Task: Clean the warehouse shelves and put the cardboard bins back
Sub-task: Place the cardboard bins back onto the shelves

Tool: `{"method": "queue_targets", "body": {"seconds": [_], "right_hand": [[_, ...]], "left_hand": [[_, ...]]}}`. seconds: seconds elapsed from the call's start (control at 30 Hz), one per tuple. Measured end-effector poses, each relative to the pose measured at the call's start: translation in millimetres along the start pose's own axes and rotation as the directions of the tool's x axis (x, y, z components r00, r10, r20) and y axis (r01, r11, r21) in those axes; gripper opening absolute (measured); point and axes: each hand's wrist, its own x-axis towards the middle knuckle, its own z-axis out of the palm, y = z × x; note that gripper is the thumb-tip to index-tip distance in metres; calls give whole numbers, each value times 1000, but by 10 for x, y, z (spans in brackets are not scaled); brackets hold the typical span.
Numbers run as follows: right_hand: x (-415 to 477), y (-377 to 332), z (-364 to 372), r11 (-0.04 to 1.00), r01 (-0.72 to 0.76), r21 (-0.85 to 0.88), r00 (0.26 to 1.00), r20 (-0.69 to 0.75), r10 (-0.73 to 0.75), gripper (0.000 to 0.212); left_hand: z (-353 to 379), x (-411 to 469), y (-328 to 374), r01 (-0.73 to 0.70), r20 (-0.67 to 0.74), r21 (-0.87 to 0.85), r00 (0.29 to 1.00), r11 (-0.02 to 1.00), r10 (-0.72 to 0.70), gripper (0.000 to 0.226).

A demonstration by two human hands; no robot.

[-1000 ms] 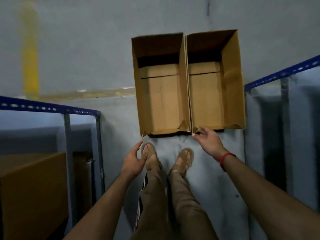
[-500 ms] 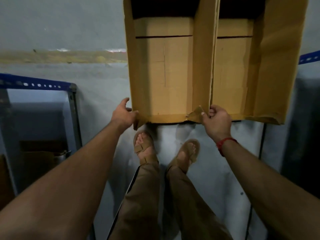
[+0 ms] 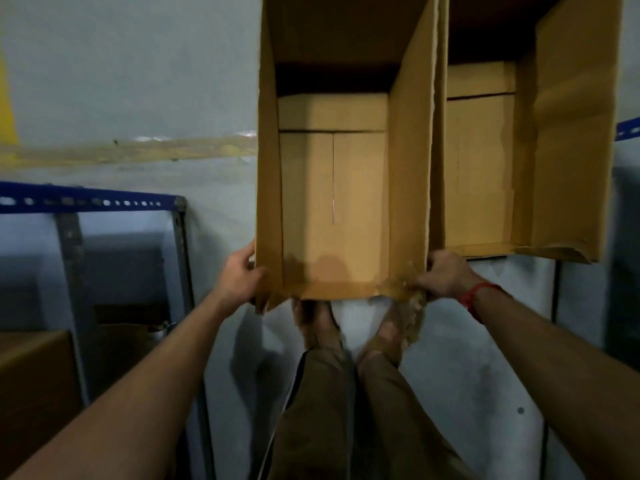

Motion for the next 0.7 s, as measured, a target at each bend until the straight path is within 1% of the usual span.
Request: {"method": "queue_targets", "body": {"seconds": [0.03,0.07,0.17,0.23,0.3,0.37,0.5,0.57,0.7], "right_hand": [[-75,5,55,998,28,-47,999,40,-26,43],[-185,-2,113,994,75,-84,997,38,-73,38],[-644,-12,284,961,262,-86,958,-99,-269,30],[-937,-7,348,946,310,-93,930,-179,-322,26],[-1198,-15,357,937,332,-113,910,-223,-349,22],[-1447,-27,337,929,347,-127,894,-254,-368,20],[-2020,-94,142,917,374,-137,868,-297,-398,22],[-2304,-90,9,900,412,-141,845,-310,-436,25],[-2863,13,-258,860,494,-129,793,-339,-506,38]], "left_hand": [[-59,-138,-52,8,23,-19,1000,1000,-8,50],[-98,-256,-104,14,30,-37,999,999,-13,51],[-156,-557,-229,6,-15,-73,1000,997,-7,50],[-203,-760,-285,21,-41,-99,999,995,-25,48],[-274,-975,-296,24,-55,-119,998,993,-31,47],[-381,-1188,-269,5,-60,-98,998,995,-11,50],[-620,-1640,-99,-44,-79,-11,996,999,43,58],[-696,-1908,49,-103,-141,43,984,994,108,58],[-754,-2533,421,-214,-294,137,924,967,245,53]]}}
